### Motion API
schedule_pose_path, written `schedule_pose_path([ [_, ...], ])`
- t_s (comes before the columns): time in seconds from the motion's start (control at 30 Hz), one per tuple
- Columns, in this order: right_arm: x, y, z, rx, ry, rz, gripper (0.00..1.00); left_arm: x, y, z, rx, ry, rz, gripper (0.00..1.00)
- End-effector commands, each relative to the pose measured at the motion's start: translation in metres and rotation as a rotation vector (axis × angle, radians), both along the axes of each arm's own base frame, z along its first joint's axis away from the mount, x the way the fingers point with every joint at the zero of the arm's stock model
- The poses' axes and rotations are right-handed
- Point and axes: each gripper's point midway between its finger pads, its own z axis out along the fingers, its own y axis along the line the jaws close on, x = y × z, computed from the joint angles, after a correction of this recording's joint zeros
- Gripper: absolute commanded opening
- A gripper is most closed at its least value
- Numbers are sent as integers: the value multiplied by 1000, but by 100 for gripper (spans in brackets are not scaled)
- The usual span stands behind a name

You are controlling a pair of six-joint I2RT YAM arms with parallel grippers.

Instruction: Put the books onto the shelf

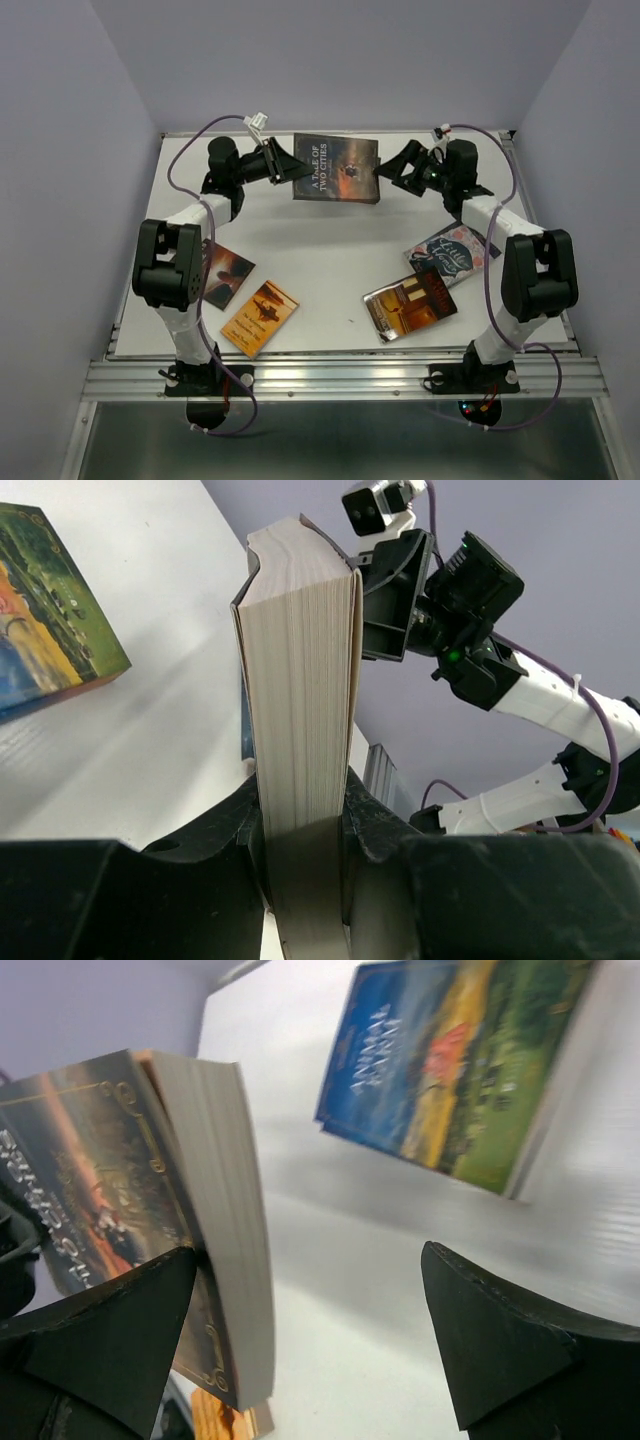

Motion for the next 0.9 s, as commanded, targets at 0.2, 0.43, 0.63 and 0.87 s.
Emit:
schedule_pose_path([
  [0.2, 15, -121, 12, -130, -10, -470, 100, 50, -14, 45, 36, -185, -102, 0],
  [0.43, 5, -146, 22, -219, -19, -557, 100, 108, -24, 20, 101, -143, -110, 0],
  [0.63, 3, -148, 26, -230, -29, -563, 100, 147, -28, -6, 166, -119, -73, 0],
  [0.87, 3, -149, 26, -236, -26, -567, 100, 163, -31, -26, 158, -80, -62, 0],
])
